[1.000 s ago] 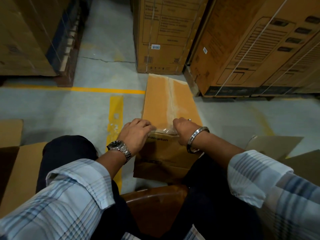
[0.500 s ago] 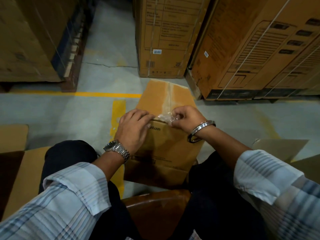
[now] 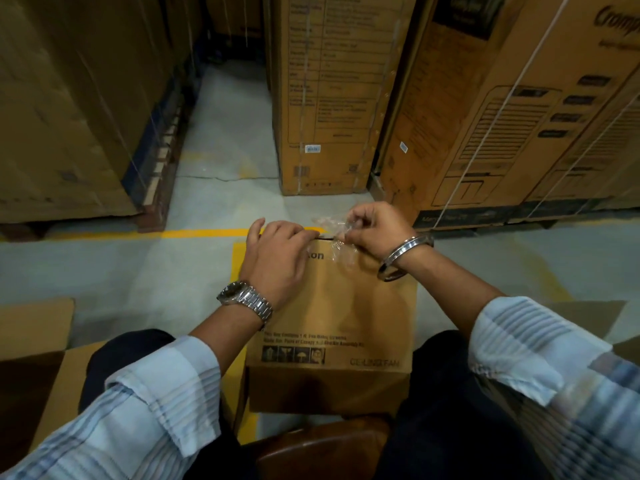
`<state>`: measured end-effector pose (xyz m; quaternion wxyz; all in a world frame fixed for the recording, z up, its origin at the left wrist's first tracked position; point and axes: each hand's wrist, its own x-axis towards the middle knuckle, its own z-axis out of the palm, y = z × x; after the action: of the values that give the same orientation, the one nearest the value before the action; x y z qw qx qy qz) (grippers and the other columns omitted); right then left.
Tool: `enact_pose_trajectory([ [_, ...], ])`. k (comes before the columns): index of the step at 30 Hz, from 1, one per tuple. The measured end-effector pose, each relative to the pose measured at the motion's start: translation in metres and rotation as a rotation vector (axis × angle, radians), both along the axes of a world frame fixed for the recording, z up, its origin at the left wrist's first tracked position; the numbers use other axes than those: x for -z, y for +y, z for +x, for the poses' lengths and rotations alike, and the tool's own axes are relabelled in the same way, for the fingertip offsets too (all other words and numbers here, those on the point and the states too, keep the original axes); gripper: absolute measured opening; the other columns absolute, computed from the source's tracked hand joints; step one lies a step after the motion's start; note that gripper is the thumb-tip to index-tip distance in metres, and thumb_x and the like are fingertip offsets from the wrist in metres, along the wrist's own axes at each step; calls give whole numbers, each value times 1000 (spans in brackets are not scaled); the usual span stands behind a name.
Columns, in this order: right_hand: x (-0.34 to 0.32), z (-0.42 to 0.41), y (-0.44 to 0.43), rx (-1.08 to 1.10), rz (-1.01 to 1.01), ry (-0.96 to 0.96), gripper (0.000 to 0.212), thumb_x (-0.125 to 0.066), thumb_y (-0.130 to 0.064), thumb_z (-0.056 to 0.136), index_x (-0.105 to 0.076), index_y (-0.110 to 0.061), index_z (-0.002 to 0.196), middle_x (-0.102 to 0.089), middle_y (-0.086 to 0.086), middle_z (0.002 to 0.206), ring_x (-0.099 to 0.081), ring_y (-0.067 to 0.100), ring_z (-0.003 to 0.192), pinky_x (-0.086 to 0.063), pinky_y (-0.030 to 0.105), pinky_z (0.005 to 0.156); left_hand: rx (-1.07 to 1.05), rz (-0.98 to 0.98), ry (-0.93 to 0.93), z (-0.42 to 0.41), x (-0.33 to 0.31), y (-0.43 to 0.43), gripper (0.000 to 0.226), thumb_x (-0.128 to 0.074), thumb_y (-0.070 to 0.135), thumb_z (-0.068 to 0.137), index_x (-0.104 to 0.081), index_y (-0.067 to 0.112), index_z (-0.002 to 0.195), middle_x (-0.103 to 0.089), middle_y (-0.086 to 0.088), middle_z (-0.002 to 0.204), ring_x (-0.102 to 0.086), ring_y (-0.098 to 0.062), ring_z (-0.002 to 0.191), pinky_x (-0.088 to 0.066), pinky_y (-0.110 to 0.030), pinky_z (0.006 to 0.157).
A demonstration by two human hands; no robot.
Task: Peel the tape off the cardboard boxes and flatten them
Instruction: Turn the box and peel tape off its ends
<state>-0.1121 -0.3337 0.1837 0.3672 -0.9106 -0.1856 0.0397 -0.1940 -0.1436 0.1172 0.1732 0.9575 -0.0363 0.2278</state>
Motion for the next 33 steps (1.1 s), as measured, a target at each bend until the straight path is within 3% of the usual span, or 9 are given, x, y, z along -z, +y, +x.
enact_pose_trajectory([
  [2, 1, 0, 0, 0, -47, -59, 31, -86, -18, 75, -61, -32, 62, -58, -6, 64, -49, 7, 56, -40, 20, 52, 15, -4, 42, 3, 1, -4, 36, -44, 29, 95, -65, 32, 125, -67, 9, 115, -58, -18, 115, -22, -49, 117],
  [8, -4, 4, -2, -15, -181, -151, 13, -85, -20, 73, -76, -24, 82, -71, -6, 73, -67, 13, 70, -58, 33, 66, -4, -3, 33, 13, 0, -4, 37, -38, 44, 97, -66, 36, 120, -68, 17, 113, -59, -14, 111, -28, -39, 100],
  [14, -4, 5, -16, 47, -29, 48, 25, -88, -16, 73, -67, -27, 64, -68, -1, 63, -59, 11, 57, -54, 33, 61, -3, 17, 17, 18, 4, -3, 35, -40, 43, 98, -66, 36, 120, -68, 17, 112, -58, -13, 109, -27, -37, 95],
  [18, -20, -1, -36, 140, 276, 181, 17, -84, -10, 76, -68, -4, 77, -73, 16, 81, -63, 23, 70, -56, 39, 68, -11, 1, 7, 18, 4, -2, 34, -41, 42, 98, -67, 36, 120, -69, 15, 112, -58, -15, 109, -26, -37, 97],
  [21, -34, -3, -56, 179, 409, 237, 14, -80, -11, 82, -70, -5, 90, -76, 9, 96, -72, 21, 87, -61, 37, 75, -8, -11, 18, 17, 1, -1, 33, -43, 40, 99, -65, 36, 122, -68, 15, 114, -57, -14, 111, -25, -37, 100],
  [25, -30, -10, -63, 155, 449, 374, 25, -78, -8, 82, -70, -3, 104, -76, 13, 104, -74, 19, 87, -63, 29, 67, -17, -47, 29, 15, -8, -6, 31, -55, 31, 98, -62, 35, 128, -67, 14, 121, -57, -12, 117, -26, -38, 112],
  [29, -21, -15, -57, 87, 564, 554, 37, -76, -3, 84, -63, 4, 119, -74, 21, 108, -75, 23, 89, -63, 30, 65, 27, -103, 65, 12, -18, -13, 54, -61, 18, 90, -51, 32, 140, -63, 8, 133, -59, -18, 120, -42, -41, 106],
  [33, -11, -23, -40, 44, 655, 609, 18, -64, 0, 93, -64, -1, 111, -75, 21, 106, -75, 27, 85, -63, 33, 66, 187, -397, 112, 14, -24, -11, 70, -65, 33, 85, -38, 40, 150, -61, 18, 136, -61, -4, 119, -50, -43, 102],
])
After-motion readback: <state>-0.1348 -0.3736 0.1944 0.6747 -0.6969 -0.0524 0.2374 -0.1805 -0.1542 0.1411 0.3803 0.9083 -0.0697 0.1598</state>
